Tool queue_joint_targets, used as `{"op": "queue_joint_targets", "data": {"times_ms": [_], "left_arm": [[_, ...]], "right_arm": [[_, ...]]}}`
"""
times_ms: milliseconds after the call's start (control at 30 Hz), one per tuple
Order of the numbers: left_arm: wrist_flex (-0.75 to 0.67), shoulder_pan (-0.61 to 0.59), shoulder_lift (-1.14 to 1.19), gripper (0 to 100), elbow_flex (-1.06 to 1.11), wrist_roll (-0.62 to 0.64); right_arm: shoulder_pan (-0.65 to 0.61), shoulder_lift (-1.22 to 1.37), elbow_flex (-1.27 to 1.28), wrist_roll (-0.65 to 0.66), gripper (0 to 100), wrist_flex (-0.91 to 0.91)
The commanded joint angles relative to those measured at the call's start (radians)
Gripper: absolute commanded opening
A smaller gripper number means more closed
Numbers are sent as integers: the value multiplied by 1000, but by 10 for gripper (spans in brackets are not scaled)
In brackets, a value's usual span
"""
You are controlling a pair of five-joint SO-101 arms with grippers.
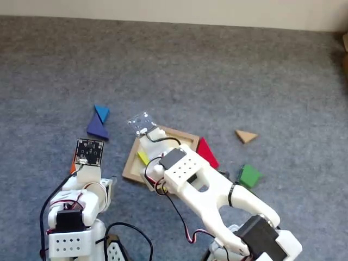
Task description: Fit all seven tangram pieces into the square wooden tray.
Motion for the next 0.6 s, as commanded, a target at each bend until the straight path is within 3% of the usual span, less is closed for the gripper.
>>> {"op": "queue_joint_targets", "data": {"times_ms": [0,300,567], "left_arm": [[5,-5,-50,213,21,9],[5,-5,-50,213,21,9],[5,-5,-50,213,21,9]], "right_arm": [[47,-13,13,133,98,21],[188,-13,10,322,98,53],[252,-27,-47,339,98,53]]}}
